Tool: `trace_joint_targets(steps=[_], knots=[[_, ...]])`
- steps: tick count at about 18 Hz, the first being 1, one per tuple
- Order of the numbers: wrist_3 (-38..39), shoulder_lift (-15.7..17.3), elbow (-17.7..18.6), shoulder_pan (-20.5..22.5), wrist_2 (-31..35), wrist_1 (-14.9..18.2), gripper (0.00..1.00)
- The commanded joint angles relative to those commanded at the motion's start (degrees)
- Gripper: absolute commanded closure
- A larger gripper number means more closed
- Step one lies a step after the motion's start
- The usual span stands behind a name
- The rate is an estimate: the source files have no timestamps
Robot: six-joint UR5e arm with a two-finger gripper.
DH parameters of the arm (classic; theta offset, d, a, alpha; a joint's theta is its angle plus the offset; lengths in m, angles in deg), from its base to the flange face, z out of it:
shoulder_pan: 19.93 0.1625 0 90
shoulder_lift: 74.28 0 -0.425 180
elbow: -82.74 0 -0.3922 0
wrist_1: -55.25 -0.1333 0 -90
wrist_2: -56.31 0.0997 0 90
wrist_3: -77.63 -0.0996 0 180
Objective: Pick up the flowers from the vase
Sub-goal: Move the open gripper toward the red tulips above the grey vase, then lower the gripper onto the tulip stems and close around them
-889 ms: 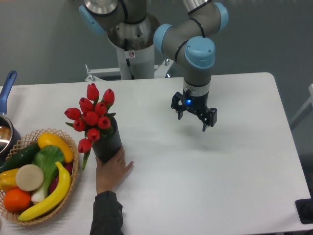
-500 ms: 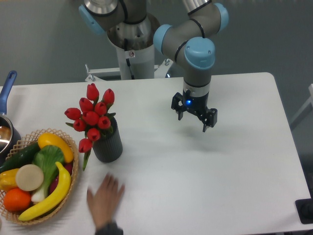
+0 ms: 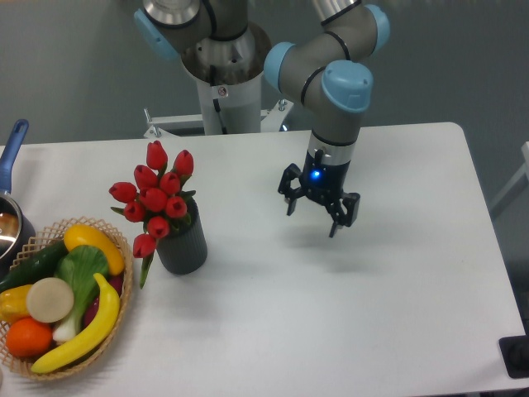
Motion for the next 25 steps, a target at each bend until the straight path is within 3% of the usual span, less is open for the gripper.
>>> trace_joint_targets(steps=[4,6,10,13,19,25], knots=[[0.0,1.8,0.6,-1.8,-10.1,0.1,0.00],[0.1,5.3,2.5,-1.6,-14.8,0.2,0.00],[0.4,11.5,7.7,-1.2,-16.9,0.2,0.00],[0.7,11.8,9.4,-1.2,-25.3,0.3,0.00],[0.8,10.0,9.4,-1.7,-35.1,0.3,0.00],[0.7,5.0,6.7,-4.5,-36.0,0.2,0.00]])
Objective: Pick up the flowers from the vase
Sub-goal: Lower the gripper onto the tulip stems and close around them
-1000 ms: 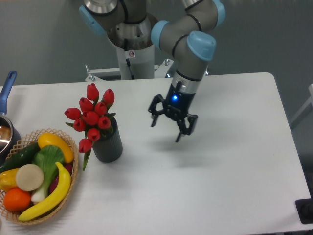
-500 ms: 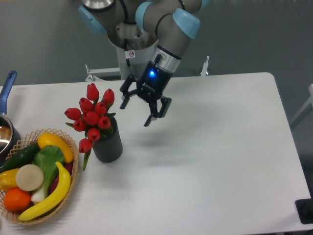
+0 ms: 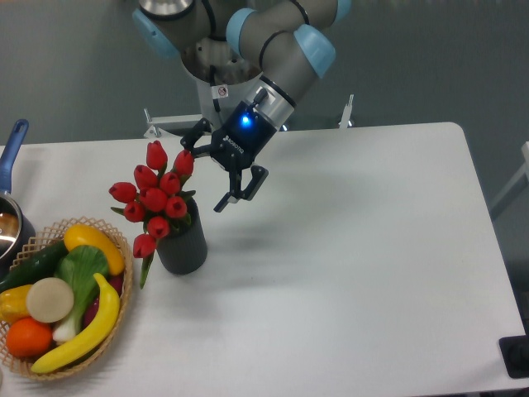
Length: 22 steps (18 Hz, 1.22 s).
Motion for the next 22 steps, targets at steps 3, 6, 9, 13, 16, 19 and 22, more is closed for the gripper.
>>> trace_joint_targets(steps=[3,6,9,13,16,19,22], knots=[[0.1,-2.1,-0.7,-2.8,-0.4,-0.1,0.00],[0.1,-2.7,-0.6,-3.6,-1.8,-0.1,0.00],[-0.1,-2.7,-0.6,-4.3,-2.4,-0.1,0.01],[-0.4,-2.0,0.1,-4.3,-2.3,-0.1,0.93],[-0.3,-1.9,-0.6,-4.1,-2.3,-0.1,1.00],[-0.1,-1.4,-0.6,-4.0,-2.4,-0.1,1.00],[1.1,-1.0,-2.4,-3.6,-3.0,-0.1,1.00]])
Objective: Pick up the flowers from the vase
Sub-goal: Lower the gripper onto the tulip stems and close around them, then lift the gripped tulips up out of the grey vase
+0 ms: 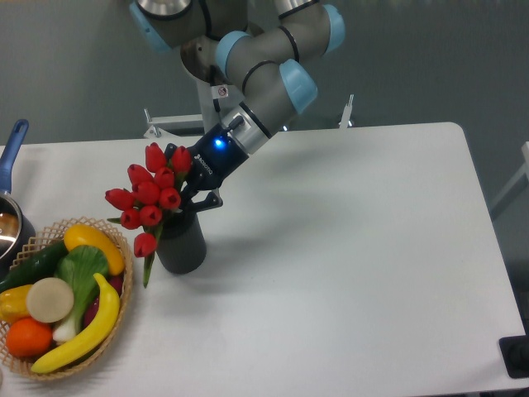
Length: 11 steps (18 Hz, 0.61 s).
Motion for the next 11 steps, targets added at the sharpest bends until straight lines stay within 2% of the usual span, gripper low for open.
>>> trace_joint_targets(steps=[6,8,11], knots=[[15.4,0.3,-7.6,-0.1,-1.5,0.0,1.00],[24.9,1.3,-11.2,0.4,-2.4,0.1,1.00],[29.3,1.7,-13.5,1.3,-3.5,0.1,1.00]])
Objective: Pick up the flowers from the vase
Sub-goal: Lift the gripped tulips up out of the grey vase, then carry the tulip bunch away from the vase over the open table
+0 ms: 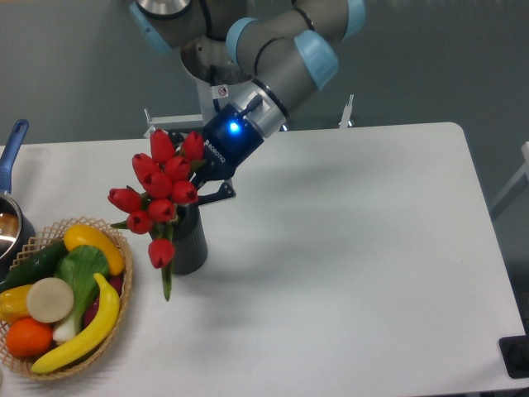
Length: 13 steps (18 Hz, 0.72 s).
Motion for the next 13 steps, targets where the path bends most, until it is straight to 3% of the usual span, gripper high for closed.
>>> trace_joint_targets(steps=[9,13], knots=[[7.9,0.4,-5.9,5.5,-5.0,0.0,1.00],[7.6,-1.8,-11.3,8.4,-5.0,0.0,1.00]])
